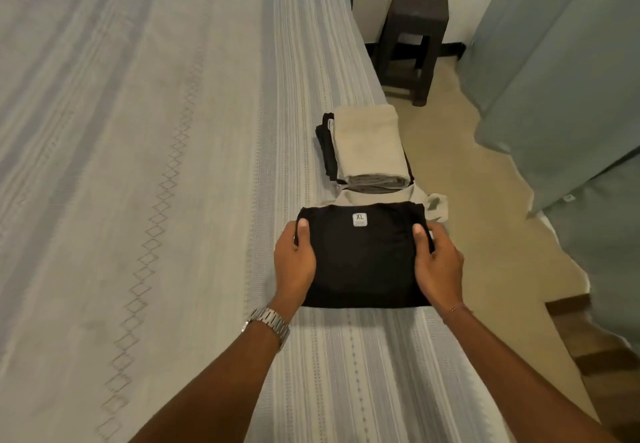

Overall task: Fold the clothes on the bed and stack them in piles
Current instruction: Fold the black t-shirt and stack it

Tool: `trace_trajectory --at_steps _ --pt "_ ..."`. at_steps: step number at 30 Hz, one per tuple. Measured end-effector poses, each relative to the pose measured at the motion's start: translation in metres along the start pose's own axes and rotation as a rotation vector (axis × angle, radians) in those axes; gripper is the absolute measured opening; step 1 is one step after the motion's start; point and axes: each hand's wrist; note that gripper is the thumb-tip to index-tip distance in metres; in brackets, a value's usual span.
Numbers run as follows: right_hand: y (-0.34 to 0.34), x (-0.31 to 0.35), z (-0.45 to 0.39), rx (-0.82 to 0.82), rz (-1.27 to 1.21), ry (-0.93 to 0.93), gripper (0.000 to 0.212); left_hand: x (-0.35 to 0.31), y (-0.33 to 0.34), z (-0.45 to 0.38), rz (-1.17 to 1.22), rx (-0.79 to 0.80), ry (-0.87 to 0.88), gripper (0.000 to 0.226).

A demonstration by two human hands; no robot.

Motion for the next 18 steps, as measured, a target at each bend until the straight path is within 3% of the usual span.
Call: trace_trajectory --at_steps 6,12,18 --pt "-0.025 -0.037 -0.077 0.006 0.051 -0.026 0.022 0.002 0.057 -0.059 -0.087 -0.057 0.035 0.037" --pt "0.002 -0.104 -0.115 -0.006 0.149 0.05 0.027 0.048 0.085 -0.097 -0.197 -0.039 0.022 0.039" --pt "0.016 -0.12 -0.126 -0.032 0.254 0.11 0.032 0.067 0.092 -0.112 -0.26 -0.047 0.009 0.039"
Point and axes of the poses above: each hand's wrist, its own z-axis away from the middle knuckle, its own y-axis out of the palm, x = y × z, and after that the axes turned 15 degrees about x, right-handed
